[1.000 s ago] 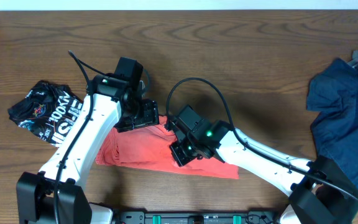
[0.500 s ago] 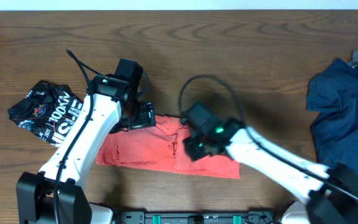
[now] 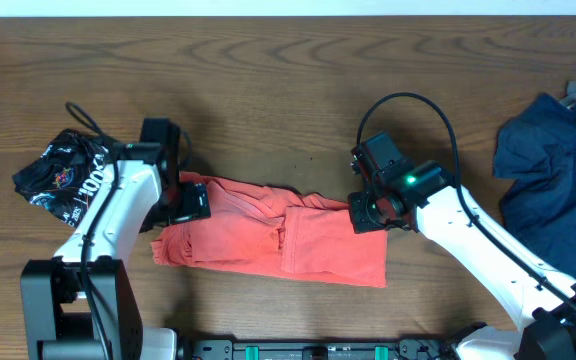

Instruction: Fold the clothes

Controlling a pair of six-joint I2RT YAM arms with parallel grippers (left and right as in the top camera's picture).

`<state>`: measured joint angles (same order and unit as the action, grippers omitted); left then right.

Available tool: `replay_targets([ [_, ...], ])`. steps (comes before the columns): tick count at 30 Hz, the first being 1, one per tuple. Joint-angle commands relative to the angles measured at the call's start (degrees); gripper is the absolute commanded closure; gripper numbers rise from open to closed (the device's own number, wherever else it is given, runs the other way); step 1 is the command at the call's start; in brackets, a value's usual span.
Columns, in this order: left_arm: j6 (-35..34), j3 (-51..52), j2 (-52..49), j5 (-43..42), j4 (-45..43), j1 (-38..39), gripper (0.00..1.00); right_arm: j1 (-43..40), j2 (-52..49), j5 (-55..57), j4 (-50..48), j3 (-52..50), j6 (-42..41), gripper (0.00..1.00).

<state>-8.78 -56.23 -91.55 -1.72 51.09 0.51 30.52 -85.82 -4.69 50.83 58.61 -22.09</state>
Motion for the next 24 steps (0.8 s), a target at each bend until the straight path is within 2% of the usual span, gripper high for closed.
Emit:
replay_targets([
  [1,8.83,2.84,-0.48,-7.74,-3.85,-0.61,0.05,-0.57,0.2,0.61,-0.68,0.59,-0.11,0.56],
  [6,9.25,6.54,-2.95,-7.69,-10.71,-0.61,0.06,-0.57,0.2,0.61,-0.46,0.59,-0.13,0.56],
  [10,9.14,6.75,-7.96,-7.76,-12.44,-0.59,0.09,-0.55,0.2,0.63,-0.2,0.59,-0.11,0.56],
  [12,9.11,6.75,-9.94,-7.8,-12.02,-0.61,0.23,-0.57,0.2,0.68,-0.22,0.59,-0.11,0.56],
  [15,8.96,6.73,-10.97,-8.33,-10.38,-0.61,0.58,-0.57,0.2,2.03,-0.24,0.59,-0.13,0.56],
  [16,8.94,6.71,-10.86,-8.39,-9.81,-0.61,0.65,-0.61,0.2,2.78,-0.24,0.59,-0.15,0.56],
  [21,6.19,3.67,-9.38,-8.33,-5.46,-0.61,0.92,-2.36,0.2,6.45,-0.26,0.59,-0.13,0.55],
  [24,6.08,-1.42,-8.74,-6.86,-0.98,-0.61,0.94,-4.7,0.2,6.47,-0.35,0.59,-0.04,0.55],
])
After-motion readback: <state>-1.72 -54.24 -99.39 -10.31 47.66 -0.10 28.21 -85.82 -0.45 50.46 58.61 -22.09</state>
